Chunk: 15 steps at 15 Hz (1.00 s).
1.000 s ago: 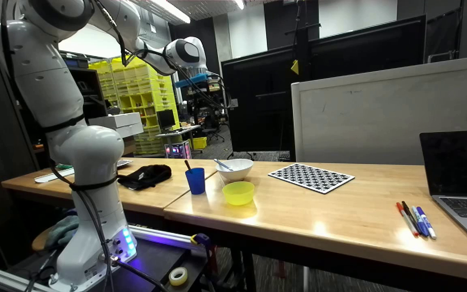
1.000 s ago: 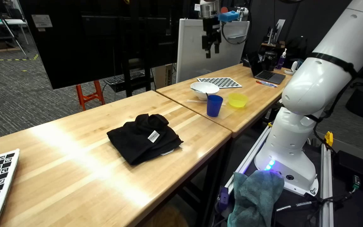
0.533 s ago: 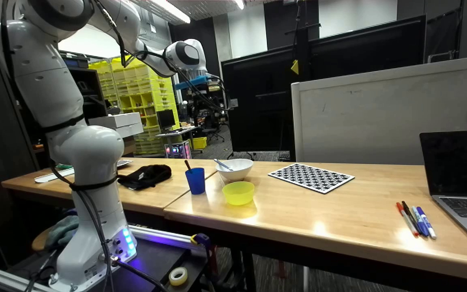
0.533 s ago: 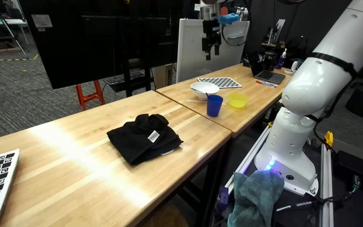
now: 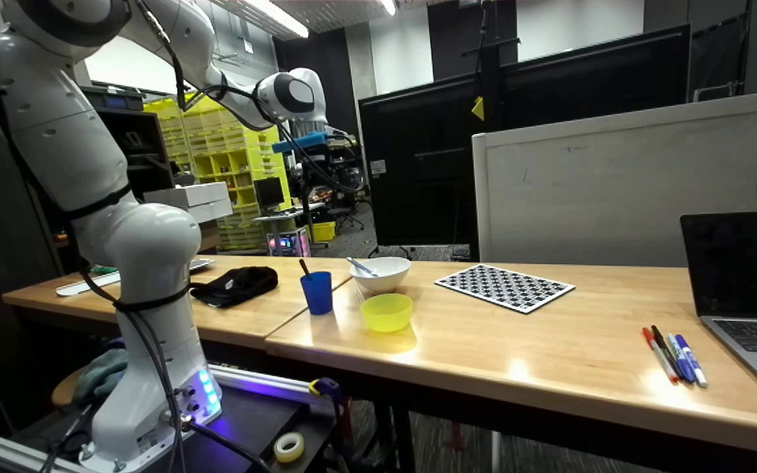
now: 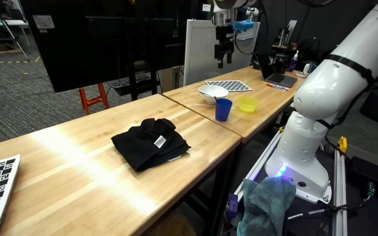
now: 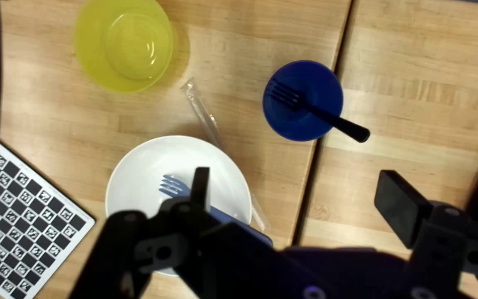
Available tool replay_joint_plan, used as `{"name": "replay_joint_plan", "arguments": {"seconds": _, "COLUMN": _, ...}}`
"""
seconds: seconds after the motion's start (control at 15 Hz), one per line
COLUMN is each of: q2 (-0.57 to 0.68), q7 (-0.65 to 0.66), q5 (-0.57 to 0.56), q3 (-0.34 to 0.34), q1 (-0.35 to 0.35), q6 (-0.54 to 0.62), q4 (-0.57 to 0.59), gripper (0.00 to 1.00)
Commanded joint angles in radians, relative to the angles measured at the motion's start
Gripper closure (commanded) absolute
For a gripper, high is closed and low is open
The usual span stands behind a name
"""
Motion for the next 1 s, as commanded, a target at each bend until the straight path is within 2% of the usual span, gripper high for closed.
{"name": "replay_joint_plan", "arguments": {"seconds": 0.0, "q2": -0.118, "q7": -0.061, "q5": 0.065, "q3": -0.026, "q1": 0.011, "q6": -0.002, "q4": -0.101, "gripper": 0.0}}
{"name": "replay_joint_plan", "arguments": {"seconds": 0.13, "q2": -0.155, "q7": -0.074, "q5": 0.055, "q3": -0.034, "q1": 0.0, "q6": 0.017, "q4": -0.145, "gripper": 0.0}}
{"name": "replay_joint_plan", "arguments": {"seconds": 0.4, "q2": -0.207, "q7": -0.1, "q5": -0.051, "q3": -0.051, "q1": -0.02, "q6": 0.119, "q4": -0.234, "gripper": 0.0}}
{"name": "replay_joint_plan", "arguments": {"seconds": 0.6, "q2": -0.214, "q7": -0.102, "q5": -0.121, "q3": -0.071, "q1": -0.038, "q6": 0.205, "q4": -0.286, "gripper": 0.0}}
{"name": "replay_joint_plan", "arguments": {"seconds": 0.93, "q2": -0.188, "q7": -0.118, "q5": -0.154, "q3": -0.123, "q1": -0.082, "q6": 0.297, "q4": -0.341, "gripper": 0.0}}
